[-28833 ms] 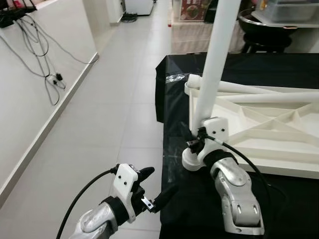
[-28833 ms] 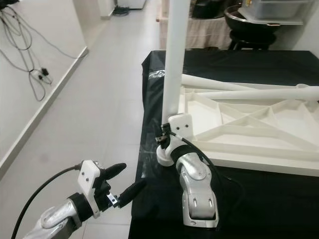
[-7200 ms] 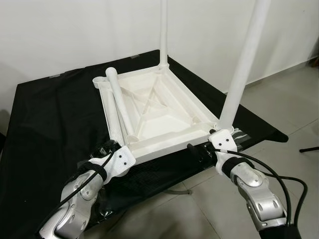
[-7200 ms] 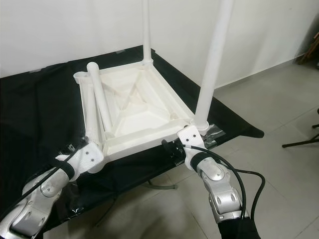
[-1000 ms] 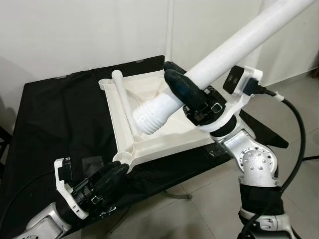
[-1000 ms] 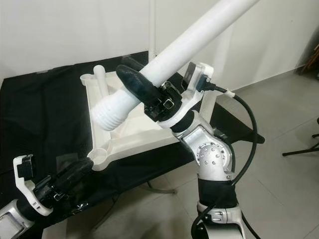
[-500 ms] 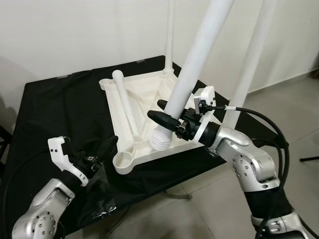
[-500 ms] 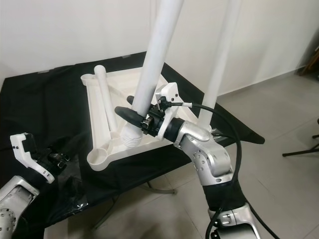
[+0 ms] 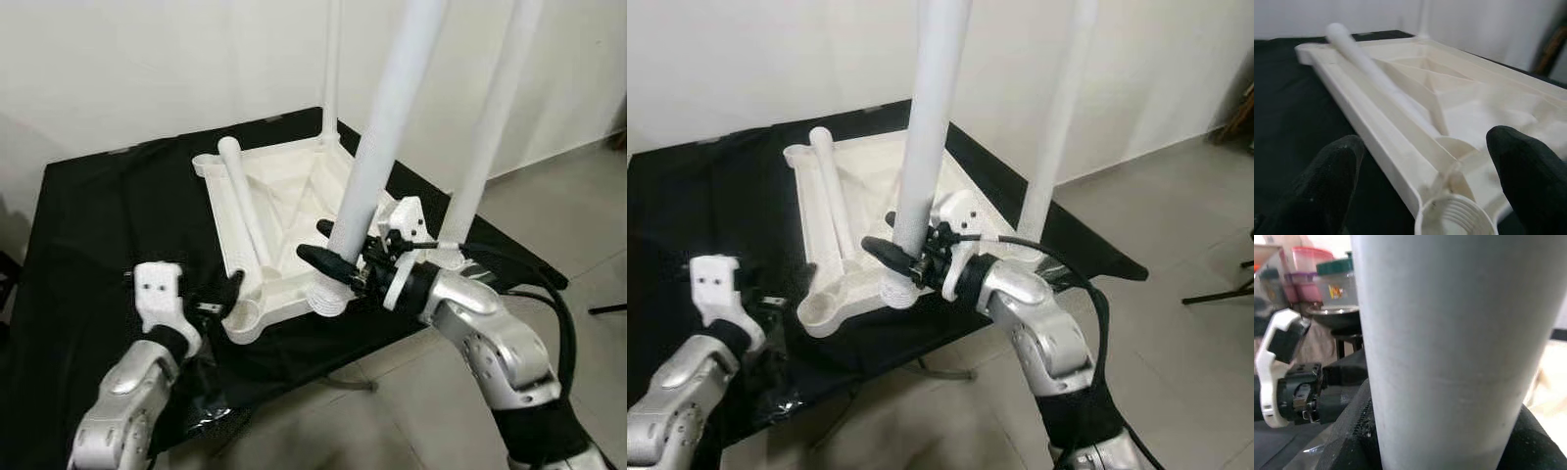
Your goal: Building children table
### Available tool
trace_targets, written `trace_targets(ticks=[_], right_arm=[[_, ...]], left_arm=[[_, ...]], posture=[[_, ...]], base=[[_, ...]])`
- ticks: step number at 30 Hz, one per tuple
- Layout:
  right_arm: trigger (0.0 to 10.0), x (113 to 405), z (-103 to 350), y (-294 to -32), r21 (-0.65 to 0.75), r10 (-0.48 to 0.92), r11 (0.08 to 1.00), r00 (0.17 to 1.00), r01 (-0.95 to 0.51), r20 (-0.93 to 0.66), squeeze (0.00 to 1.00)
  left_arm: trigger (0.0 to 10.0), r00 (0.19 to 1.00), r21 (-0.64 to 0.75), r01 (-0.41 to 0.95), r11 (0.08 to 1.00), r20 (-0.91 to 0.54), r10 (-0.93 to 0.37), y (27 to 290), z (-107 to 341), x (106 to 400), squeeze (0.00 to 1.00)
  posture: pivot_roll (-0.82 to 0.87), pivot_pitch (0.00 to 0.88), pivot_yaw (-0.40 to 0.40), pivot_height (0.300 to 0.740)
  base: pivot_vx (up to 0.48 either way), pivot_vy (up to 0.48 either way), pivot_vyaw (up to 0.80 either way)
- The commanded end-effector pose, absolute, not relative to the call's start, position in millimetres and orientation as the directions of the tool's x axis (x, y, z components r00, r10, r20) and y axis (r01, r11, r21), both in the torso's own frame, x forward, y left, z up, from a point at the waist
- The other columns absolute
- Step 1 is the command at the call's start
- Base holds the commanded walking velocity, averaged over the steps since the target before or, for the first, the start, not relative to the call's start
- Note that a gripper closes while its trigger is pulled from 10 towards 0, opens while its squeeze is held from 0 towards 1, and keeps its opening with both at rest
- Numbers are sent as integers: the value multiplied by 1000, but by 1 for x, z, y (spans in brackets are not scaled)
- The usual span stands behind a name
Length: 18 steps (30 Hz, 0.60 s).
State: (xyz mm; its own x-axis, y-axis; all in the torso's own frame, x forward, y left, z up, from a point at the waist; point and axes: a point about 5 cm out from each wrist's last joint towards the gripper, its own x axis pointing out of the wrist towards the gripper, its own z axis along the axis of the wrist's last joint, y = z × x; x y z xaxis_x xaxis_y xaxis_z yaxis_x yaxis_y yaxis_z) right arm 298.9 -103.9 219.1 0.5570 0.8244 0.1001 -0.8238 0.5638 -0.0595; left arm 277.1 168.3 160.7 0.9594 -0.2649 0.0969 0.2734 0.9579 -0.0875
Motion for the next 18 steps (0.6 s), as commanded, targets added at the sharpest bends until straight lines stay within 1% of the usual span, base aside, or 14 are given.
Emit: trace_targets(ticks=[1, 6, 11, 16, 18], right_arm=[[10000, 294, 223, -96, -77, 839, 541, 530, -838, 124, 0], [10000, 292, 219, -94, -77, 837, 544, 532, -836, 130, 0], [10000, 292, 217, -93, -79, 834, 548, 536, -833, 135, 0], [10000, 291, 216, -94, -80, 836, 544, 531, -835, 137, 0], [10000, 289, 216, -97, -87, 852, 519, 507, -850, 134, 0]], left_arm=[[10000, 963, -57, 259, 964, 98, -253, 170, 160, 276, 0], [10000, 961, -23, 259, 966, 107, -255, 159, 159, 278, 0], [10000, 964, -18, 233, 972, 132, -229, 157, 161, 278, 0], [10000, 967, -10, 221, 975, 135, -218, 157, 159, 277, 0], [10000, 969, -11, 218, 976, 121, -215, 156, 155, 276, 0]], posture=[[-43, 106, 25, 740], [-45, 101, 24, 740], [-44, 99, 22, 740], [-44, 103, 23, 740], [-41, 112, 26, 740]], base=[[0, 480, 0], [0, 480, 0], [0, 480, 0], [0, 0, 0], [0, 0, 0]])
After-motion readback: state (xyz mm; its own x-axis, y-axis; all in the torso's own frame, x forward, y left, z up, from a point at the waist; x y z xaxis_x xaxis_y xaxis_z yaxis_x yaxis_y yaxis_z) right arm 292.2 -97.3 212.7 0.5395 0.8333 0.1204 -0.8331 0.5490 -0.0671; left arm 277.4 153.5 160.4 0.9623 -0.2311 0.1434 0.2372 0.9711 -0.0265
